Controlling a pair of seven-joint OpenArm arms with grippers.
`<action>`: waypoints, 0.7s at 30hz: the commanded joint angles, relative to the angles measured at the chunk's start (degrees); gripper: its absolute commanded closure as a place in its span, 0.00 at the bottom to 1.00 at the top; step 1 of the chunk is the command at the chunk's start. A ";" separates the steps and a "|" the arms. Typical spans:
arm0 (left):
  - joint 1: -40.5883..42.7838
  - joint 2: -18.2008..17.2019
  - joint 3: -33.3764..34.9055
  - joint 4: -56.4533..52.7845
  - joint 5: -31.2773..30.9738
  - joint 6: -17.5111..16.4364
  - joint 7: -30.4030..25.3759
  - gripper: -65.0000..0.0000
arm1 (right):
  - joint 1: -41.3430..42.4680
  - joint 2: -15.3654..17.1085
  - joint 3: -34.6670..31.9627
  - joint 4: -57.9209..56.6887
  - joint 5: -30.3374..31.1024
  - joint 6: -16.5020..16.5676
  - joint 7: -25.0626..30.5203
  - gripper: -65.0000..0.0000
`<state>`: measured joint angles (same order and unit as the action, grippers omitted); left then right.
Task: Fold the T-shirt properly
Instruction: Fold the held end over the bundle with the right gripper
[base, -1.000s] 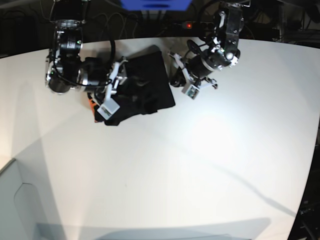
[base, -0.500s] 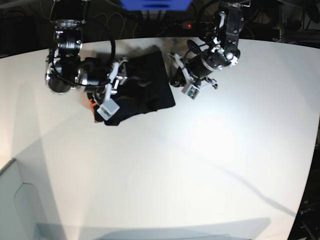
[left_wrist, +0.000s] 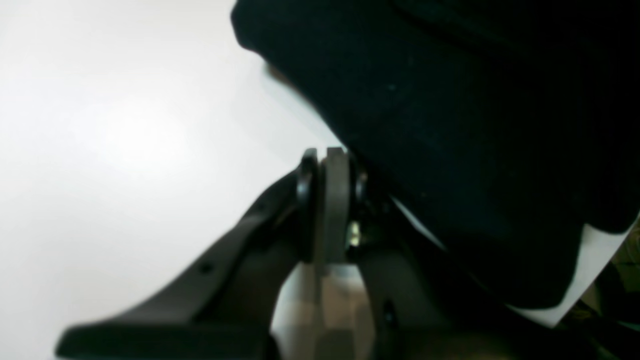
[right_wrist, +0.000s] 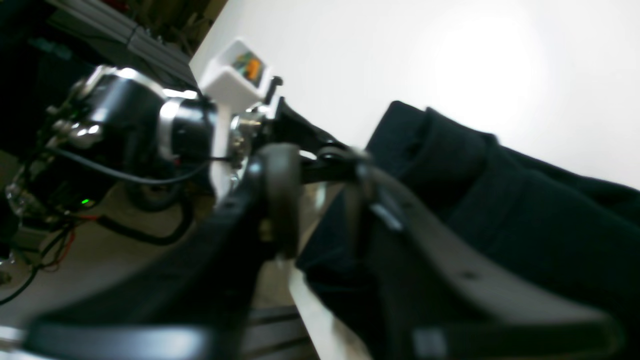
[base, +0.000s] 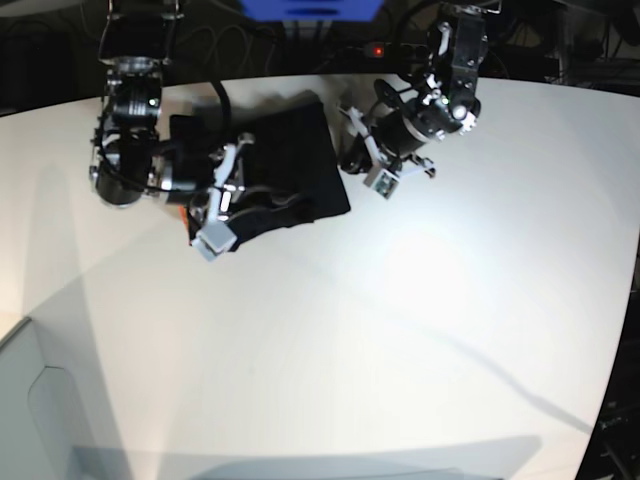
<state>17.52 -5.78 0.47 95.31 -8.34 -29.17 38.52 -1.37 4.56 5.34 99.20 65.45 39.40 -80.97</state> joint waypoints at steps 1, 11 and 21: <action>0.11 -0.24 -0.07 0.47 1.44 0.20 1.43 0.95 | 1.50 -0.03 0.06 0.10 -0.18 0.60 1.01 0.97; -0.07 -0.24 -0.07 0.12 1.44 0.20 1.43 0.95 | 2.82 -0.12 -6.18 -2.36 -20.31 0.60 9.63 1.00; 0.46 -0.24 -1.92 3.02 1.17 0.20 0.82 0.95 | 3.17 -1.79 -8.03 -26.01 -30.51 0.60 29.76 1.00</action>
<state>18.26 -5.72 -1.15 97.41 -7.03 -29.17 40.07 2.57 2.68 -2.66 73.60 35.75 40.29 -48.27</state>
